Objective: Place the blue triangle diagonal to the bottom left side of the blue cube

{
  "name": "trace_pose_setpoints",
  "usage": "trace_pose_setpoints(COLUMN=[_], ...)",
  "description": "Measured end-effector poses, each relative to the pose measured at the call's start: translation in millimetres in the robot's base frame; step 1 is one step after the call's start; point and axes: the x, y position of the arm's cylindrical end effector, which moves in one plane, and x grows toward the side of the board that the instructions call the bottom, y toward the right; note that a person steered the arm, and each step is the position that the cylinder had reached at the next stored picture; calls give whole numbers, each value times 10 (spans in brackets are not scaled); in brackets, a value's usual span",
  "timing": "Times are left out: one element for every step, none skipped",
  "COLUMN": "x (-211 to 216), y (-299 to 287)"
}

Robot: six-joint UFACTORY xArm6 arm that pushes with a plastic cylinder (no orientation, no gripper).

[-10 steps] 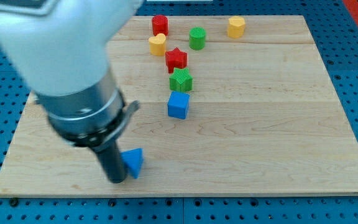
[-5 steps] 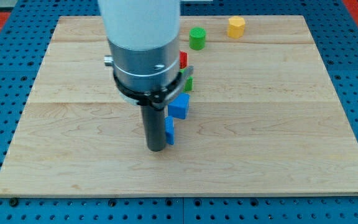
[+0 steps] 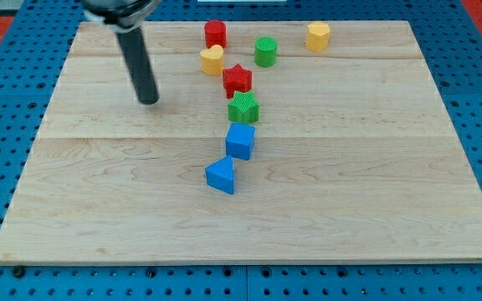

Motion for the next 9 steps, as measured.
trace_pose_setpoints(x=[-310,-611,-669,-690,-815,-970,-983,-1036,-1150], y=[422,758,699,471,481,563,581,592,697])
